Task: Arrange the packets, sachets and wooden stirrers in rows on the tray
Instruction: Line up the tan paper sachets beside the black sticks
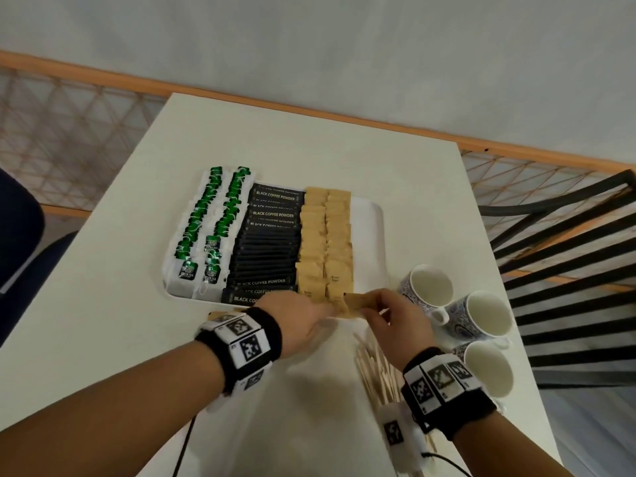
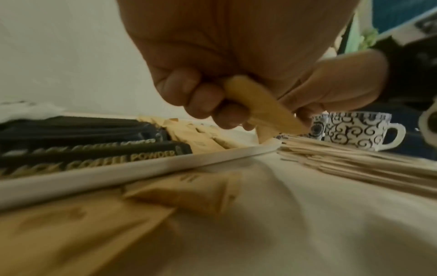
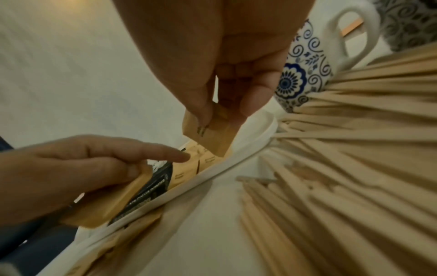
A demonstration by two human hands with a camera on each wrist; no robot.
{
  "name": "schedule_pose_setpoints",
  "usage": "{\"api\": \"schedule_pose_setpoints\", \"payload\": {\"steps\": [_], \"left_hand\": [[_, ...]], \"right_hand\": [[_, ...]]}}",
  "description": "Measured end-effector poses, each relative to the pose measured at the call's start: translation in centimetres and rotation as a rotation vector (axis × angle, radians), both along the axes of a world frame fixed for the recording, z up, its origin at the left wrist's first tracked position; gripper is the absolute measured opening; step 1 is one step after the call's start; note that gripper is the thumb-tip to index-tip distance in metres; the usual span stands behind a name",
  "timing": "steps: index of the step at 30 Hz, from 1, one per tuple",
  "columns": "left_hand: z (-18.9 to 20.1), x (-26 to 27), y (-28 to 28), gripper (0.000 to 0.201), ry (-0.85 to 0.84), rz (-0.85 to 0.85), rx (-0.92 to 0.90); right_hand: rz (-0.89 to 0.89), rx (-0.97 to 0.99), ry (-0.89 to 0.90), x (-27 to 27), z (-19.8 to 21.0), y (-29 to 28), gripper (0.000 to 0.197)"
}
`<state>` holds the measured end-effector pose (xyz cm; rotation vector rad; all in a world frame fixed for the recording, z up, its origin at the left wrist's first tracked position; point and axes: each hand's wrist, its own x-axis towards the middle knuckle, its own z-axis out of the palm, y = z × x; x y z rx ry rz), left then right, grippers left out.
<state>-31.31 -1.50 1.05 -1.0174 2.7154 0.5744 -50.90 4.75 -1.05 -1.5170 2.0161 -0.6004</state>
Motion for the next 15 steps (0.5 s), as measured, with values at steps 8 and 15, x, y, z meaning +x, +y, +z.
{"api": "schedule_pose_setpoints", "payload": {"steps": [8, 15], "left_hand": [[-0.2, -3.2, -1.1, 0.060, -0.339, -0.050, -0.072], [-1.1, -2.3, -2.2, 0.062, -0.290, 0.025, -0.022]], "right_hand": [[-0.033, 0.007, -0.085, -1.1, -1.2, -0.8, 0.010], [0.020, 0.114, -0.154, -1.0, -1.6, -2.0, 0.013]]}}
